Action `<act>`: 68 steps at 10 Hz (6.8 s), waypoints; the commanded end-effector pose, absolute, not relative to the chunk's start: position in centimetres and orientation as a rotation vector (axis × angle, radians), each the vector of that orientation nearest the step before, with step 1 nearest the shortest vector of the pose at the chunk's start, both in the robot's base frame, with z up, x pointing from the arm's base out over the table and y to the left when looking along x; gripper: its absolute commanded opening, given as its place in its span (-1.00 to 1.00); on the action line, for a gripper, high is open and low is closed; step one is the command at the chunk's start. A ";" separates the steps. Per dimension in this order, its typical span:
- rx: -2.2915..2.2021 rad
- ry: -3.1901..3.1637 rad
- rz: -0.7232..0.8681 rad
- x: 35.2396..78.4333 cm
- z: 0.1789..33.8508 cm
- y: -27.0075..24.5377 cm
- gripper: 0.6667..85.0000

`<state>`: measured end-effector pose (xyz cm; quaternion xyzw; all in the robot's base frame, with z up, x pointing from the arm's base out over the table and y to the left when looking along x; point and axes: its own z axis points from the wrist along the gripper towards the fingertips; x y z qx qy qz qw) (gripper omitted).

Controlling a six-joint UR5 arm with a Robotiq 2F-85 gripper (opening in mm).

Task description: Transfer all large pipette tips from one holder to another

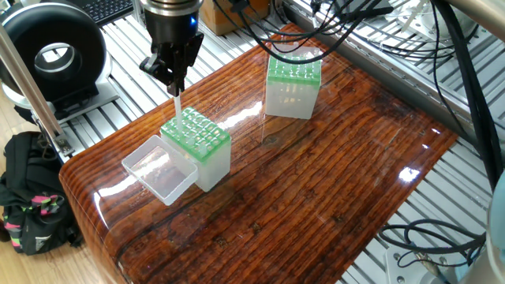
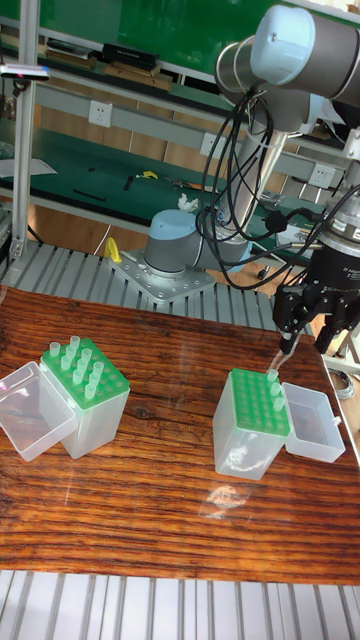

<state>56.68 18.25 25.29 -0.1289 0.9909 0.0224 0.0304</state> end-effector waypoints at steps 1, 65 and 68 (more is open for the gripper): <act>-0.409 3.039 0.095 57.0 25.5 18.7 0.29; -0.517 3.005 -0.024 61.5 14.3 -10.3 -0.22; -0.512 3.021 -0.015 61.0 14.4 -10.2 -0.23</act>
